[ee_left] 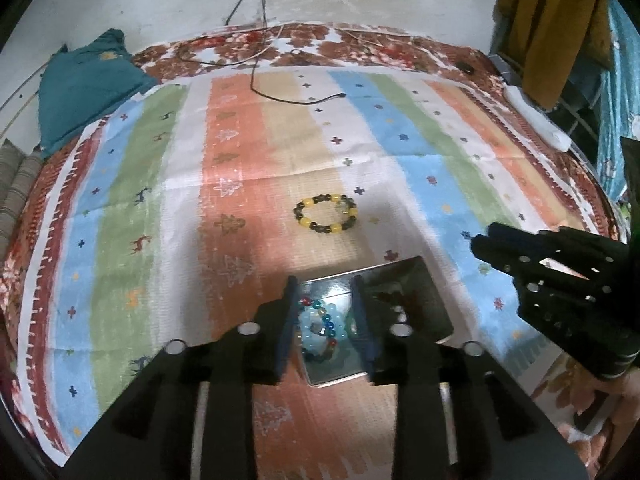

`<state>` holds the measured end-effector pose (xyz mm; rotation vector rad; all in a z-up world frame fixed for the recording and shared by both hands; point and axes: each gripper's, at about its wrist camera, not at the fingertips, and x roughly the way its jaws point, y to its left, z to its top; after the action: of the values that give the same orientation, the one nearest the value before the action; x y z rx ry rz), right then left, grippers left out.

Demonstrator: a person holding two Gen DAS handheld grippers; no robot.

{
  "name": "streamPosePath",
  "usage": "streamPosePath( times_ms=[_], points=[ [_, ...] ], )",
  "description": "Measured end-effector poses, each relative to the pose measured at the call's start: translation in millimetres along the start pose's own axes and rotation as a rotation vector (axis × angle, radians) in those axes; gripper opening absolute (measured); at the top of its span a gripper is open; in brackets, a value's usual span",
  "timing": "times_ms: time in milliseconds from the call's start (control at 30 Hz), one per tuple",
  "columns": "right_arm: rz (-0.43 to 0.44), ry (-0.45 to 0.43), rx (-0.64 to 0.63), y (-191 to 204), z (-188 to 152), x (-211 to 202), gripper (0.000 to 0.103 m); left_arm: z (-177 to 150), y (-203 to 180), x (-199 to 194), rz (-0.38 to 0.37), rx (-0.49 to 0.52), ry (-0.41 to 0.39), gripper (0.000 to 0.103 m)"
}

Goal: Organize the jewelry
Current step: 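Open the right tool to drop the red bracelet while the left tool drops the multicolour one, then move both open tools toward the yellow-and-black bead bracelet on the cloth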

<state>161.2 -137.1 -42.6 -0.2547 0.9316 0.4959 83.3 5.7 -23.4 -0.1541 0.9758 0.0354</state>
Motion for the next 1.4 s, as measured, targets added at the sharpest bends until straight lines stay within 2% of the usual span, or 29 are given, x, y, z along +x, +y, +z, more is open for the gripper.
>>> streamPosePath(
  times_ms=[133, 300, 367, 433, 600, 733, 833, 967, 1200, 1400],
  points=[
    [-0.009, 0.018, 0.013, -4, 3, 4, 0.035, 4, 6, 4, 0.031, -0.019, 0.003, 0.048],
    [-0.002, 0.011, 0.015, -6, 5, 6, 0.047, 10, 12, 11, 0.060, -0.026, 0.016, 0.060],
    [0.011, 0.007, 0.018, -7, 8, 7, 0.048, 13, 14, 13, 0.061, -0.036, 0.018, 0.066],
    [0.023, 0.007, 0.021, -8, 10, 9, 0.053, 16, 16, 15, 0.053, -0.045, 0.022, 0.066],
    [0.033, 0.013, 0.028, -11, 18, 17, 0.058, 26, 18, 27, 0.025, -0.054, 0.040, 0.067],
    [0.032, 0.023, 0.021, -10, 22, 23, 0.061, 34, 16, 36, 0.027, -0.028, 0.044, 0.067],
    [0.021, 0.028, 0.013, -11, 27, 28, 0.065, 40, 19, 42, 0.026, -0.028, 0.045, 0.073],
    [0.019, 0.046, 0.024, -16, 33, 37, 0.069, 49, 27, 54, 0.044, -0.042, 0.066, 0.073],
    [0.027, 0.078, 0.047, -24, 44, 52, 0.073, 60, 35, 79, 0.064, -0.043, 0.112, 0.073],
    [0.020, 0.105, 0.039, -27, 53, 67, 0.075, 69, 35, 91, 0.045, -0.023, 0.119, 0.073]
  ],
)
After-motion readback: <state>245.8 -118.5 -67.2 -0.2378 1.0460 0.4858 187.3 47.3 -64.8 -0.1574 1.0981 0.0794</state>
